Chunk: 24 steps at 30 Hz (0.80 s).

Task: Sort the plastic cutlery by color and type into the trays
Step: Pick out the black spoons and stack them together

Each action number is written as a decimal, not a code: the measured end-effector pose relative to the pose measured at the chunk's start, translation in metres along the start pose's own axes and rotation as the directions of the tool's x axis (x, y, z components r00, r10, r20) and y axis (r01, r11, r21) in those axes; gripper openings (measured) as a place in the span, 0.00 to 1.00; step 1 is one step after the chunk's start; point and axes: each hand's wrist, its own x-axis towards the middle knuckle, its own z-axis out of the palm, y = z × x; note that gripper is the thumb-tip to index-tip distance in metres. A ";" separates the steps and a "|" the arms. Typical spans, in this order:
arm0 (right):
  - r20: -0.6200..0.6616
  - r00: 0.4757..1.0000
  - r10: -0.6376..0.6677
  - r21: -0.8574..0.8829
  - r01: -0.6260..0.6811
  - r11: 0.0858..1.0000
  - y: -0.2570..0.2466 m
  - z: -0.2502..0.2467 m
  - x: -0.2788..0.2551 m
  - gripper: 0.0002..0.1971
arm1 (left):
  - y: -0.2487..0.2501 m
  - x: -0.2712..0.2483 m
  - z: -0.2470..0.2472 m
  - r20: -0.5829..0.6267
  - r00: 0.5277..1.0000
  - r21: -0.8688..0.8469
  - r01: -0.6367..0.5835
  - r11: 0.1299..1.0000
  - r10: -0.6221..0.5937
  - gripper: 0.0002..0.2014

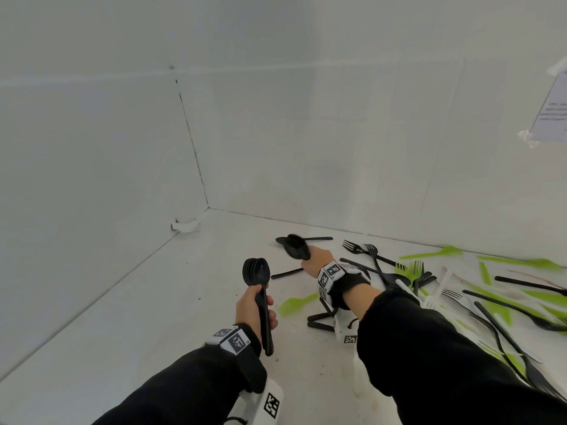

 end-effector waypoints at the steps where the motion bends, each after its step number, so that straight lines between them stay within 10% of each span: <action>1: 0.057 0.998 -0.023 -0.052 0.026 0.998 -0.001 0.003 -0.001 0.17 | 0.000 0.002 0.000 -0.003 1.000 0.003 0.001 1.000 -0.001 0.10; 14: 0.125 0.992 0.014 -0.369 0.033 0.929 0.004 0.003 -0.006 0.08 | -0.003 0.011 0.001 -0.006 1.000 0.008 0.012 1.000 -0.012 0.10; 24: -0.007 0.999 0.031 -0.060 -0.032 0.998 0.005 -0.023 0.002 0.06 | -0.003 0.007 -0.003 -0.017 1.000 0.005 0.019 1.000 -0.019 0.10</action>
